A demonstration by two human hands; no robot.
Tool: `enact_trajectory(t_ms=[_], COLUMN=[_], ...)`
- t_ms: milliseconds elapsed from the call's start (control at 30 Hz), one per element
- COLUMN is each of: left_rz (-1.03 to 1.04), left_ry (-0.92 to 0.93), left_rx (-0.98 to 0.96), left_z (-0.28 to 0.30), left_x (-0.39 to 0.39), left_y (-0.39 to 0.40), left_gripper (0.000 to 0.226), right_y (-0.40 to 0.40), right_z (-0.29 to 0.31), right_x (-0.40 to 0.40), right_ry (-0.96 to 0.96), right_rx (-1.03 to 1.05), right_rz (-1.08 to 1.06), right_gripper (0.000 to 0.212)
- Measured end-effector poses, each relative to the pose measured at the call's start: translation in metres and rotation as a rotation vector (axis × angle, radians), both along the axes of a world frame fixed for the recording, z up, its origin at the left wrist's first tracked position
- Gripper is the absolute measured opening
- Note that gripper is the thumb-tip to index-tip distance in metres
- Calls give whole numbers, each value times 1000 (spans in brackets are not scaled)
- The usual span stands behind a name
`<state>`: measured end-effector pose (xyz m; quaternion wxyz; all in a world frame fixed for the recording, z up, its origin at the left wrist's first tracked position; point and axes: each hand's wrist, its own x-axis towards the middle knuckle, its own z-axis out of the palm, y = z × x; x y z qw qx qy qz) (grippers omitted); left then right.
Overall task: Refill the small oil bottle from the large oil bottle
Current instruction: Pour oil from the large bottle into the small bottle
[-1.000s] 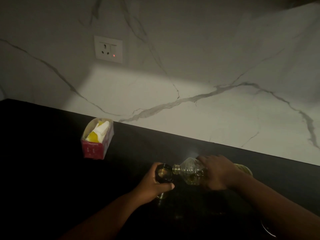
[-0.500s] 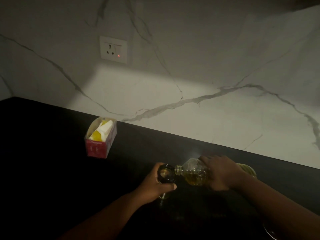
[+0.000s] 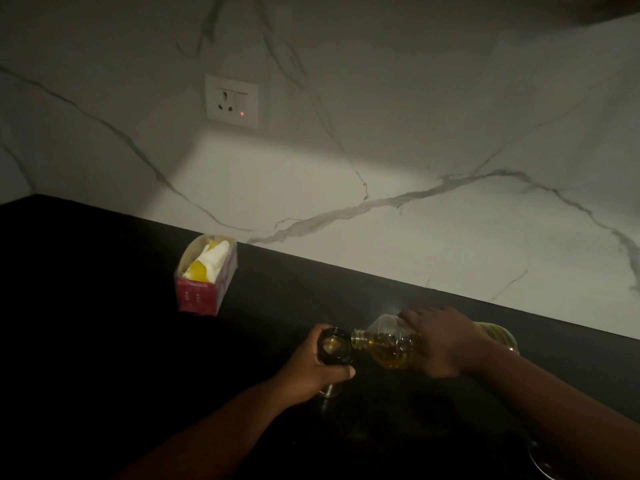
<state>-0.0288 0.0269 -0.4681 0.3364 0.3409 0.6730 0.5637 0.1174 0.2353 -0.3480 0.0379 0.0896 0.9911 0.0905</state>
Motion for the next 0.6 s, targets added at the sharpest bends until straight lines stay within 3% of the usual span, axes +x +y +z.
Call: enact_trajectory(t_ms=[267,600], left_rz=[-8,-23], left_ry=[-14,-19], left_rx=[19,3], left_z=[1,3], left_x=[0,-1], left_y=[-1,-2], left_gripper=[71,67], right_y=[-2,-4], right_z=[3,10], right_x=[-1,-2], right_ry=[-9,-40], right_rx=[-5,-14], right_rz=[-2,-8], right_gripper=[69,68])
